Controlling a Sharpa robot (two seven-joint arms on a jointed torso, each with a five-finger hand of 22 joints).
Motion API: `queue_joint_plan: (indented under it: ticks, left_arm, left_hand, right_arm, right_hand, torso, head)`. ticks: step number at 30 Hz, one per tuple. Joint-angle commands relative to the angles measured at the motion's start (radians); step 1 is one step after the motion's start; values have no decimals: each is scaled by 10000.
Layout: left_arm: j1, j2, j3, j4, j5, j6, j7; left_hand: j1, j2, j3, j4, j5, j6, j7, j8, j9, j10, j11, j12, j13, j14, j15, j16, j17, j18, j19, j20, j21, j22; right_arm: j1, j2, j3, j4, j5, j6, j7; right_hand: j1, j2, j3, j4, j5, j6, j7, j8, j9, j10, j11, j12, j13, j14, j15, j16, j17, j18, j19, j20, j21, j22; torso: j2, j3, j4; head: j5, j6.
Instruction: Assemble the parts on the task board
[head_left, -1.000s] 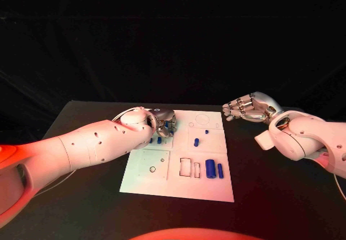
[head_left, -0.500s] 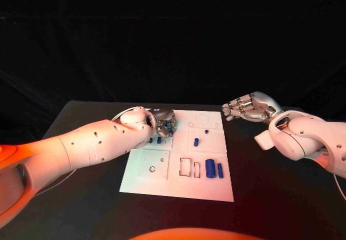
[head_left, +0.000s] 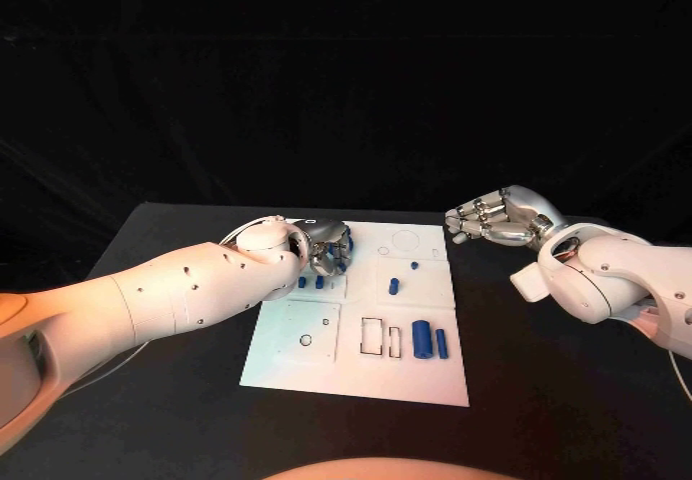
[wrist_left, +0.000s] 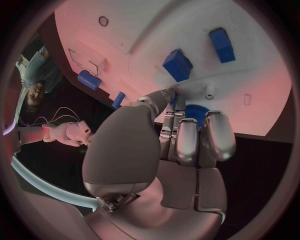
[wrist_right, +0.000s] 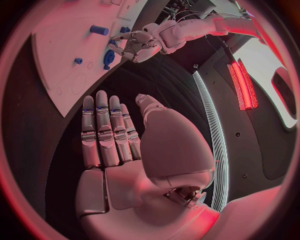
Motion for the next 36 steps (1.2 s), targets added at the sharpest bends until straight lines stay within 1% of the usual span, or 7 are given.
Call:
queue_joint_plan:
  ticks: [1, 5, 8, 17, 21, 25, 36]
  left_arm:
    - [12, -120, 81, 181, 261, -450, 212]
    - [23, -305, 189, 398, 375, -585, 223]
    - [49, -484, 253, 601, 473, -597, 188]
    - [102, -1014, 364, 991, 767, -519, 55]
    - [107, -1188, 386, 939, 1008, -511, 96]
    - [108, -1287, 392, 870, 1122, -484, 125]
    - [108, -1305, 391, 585, 1186, -61, 47]
  left_hand:
    - [-99, -28, 53, -20, 13, 83, 4, -48, -14, 70, -10, -72, 6, 54, -75, 56, -15, -178, 52, 27, 67, 16]
    - [-114, -34, 64, -33, 9, 102, 5, -56, -13, 89, -10, -90, 9, 55, -73, 60, -14, -180, 55, 27, 75, 28]
    - [-134, -41, 74, -46, 6, 122, 7, -67, -13, 110, -10, -113, 13, 54, -72, 63, -18, -182, 57, 29, 83, 39]
    - [-200, -62, 83, -64, -3, 173, 9, -91, -11, 159, -10, -168, 21, 54, -70, 70, -27, -183, 58, 32, 94, 52]
    - [-310, -108, 45, -66, -17, 208, 10, -134, -13, 200, -14, -245, 29, 51, -65, 77, -43, -179, 48, 27, 92, 47]
    - [-377, -131, 9, -63, -24, 225, 7, -162, -15, 223, -12, -293, 33, 50, -65, 81, -52, -180, 47, 23, 98, 57]
    - [-409, -140, -11, -63, -28, 237, 2, -178, -15, 236, -15, -321, 36, 48, -66, 82, -61, -179, 42, 21, 95, 52]
  right_arm:
    - [-4, -4, 2, 6, -76, -17, 115]
    - [-4, -11, 2, -11, -76, -30, 120]
    - [-4, -18, 2, -19, -76, -35, 125]
    - [-3, -46, 2, -10, -72, -38, 127]
    - [-2, -61, 2, -5, -70, -41, 125]
    - [-2, -64, 2, -7, -70, -40, 124]
    - [-2, -43, 2, -22, -69, -37, 120]
  right_hand:
    - [58, -16, 21, -12, 63, -32, 9, 2, -12, -69, -2, 46, -9, -52, -8, 1, -12, 83, -63, 23, 52, -9]
    - [58, -16, 21, -12, 63, -32, 9, 2, -12, -69, -2, 46, -9, -52, -8, 1, -12, 83, -63, 23, 52, -9]
    - [58, -16, 21, -12, 63, -32, 9, 2, -12, -69, -2, 46, -9, -52, -8, 1, -12, 83, -63, 23, 52, -9]
    - [58, -16, 21, -12, 63, -32, 9, 2, -12, -69, -2, 46, -9, -52, -8, 1, -12, 83, -63, 23, 52, -9]
    - [58, -16, 21, -12, 63, -32, 9, 2, -12, -69, -2, 46, -9, -52, -8, 1, -12, 83, -63, 23, 52, -9]
    - [58, -16, 21, -12, 63, -32, 9, 2, -12, -69, -2, 46, -9, -52, -8, 1, -12, 83, -63, 23, 52, -9]
    - [58, -16, 21, -12, 63, -32, 9, 2, -12, -69, -2, 46, -9, -52, -8, 1, -12, 83, -63, 23, 52, -9]
  torso:
    - [-3, 5, 11]
    - [-11, 4, 22]
    - [-3, 0, 3]
    - [4, -5, 3]
    - [11, 1, -2]
    - [13, -15, -10]
    - [11, -12, -15]
  head:
    - [22, 24]
    - [40, 58]
    - [71, 80]
    - [86, 86]
    - [56, 77]
    - [77, 88]
    - [96, 36]
